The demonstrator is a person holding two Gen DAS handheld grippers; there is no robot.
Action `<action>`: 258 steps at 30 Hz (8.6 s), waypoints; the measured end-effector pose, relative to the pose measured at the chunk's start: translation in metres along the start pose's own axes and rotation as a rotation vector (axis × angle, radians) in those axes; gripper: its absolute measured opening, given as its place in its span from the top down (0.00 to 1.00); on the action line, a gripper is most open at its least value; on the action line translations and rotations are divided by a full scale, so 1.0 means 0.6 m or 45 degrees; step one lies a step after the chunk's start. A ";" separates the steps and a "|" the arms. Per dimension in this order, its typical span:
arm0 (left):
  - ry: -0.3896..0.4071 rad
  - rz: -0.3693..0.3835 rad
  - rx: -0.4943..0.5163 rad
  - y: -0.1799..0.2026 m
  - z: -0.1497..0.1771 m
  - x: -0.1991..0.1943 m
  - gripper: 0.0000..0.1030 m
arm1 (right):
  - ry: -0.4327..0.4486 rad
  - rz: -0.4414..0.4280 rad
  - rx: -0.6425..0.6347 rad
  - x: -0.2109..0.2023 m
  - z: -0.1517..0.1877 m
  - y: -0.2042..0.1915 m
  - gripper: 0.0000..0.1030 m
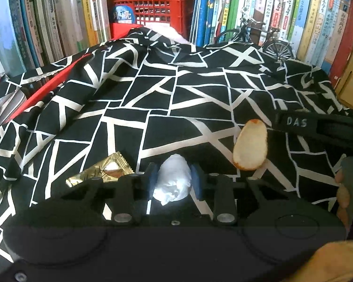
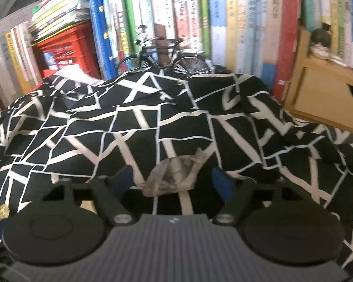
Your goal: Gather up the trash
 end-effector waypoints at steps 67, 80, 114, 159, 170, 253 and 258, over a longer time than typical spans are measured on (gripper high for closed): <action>0.144 0.056 -0.085 -0.176 0.405 -0.540 0.73 | 0.149 -0.158 -0.128 -0.597 0.330 -0.094 0.82; 0.101 0.017 -0.147 -0.211 0.503 -0.607 0.73 | 0.048 -0.376 -0.227 -0.675 0.410 -0.176 0.81; -0.240 0.031 -0.327 -0.340 0.749 -0.218 0.67 | -0.480 -0.472 -0.164 -0.327 0.685 -0.319 0.58; 0.237 0.268 0.043 -0.255 0.258 -0.518 0.23 | 0.351 0.034 0.025 -0.695 0.240 -0.190 0.17; 0.329 0.407 0.098 -0.193 0.106 -0.521 0.06 | 0.482 0.164 0.100 -0.670 0.137 -0.141 0.15; -0.070 0.025 0.032 -0.084 0.010 -0.085 0.36 | 0.016 -0.194 -0.223 -0.115 0.066 -0.109 0.57; -0.073 0.023 0.064 -0.078 0.016 -0.125 0.36 | 0.034 -0.190 -0.209 -0.160 0.066 -0.102 0.57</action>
Point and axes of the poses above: each gripper's, at about its wrist camera, not at the fingertips, and x roughly the way its jaws point, y to its right, z to its underside, the point moved 10 cm from there along x, roughly the way its jaws point, and after that the axes turned 1 degree about -z, right-handed, at the moved point
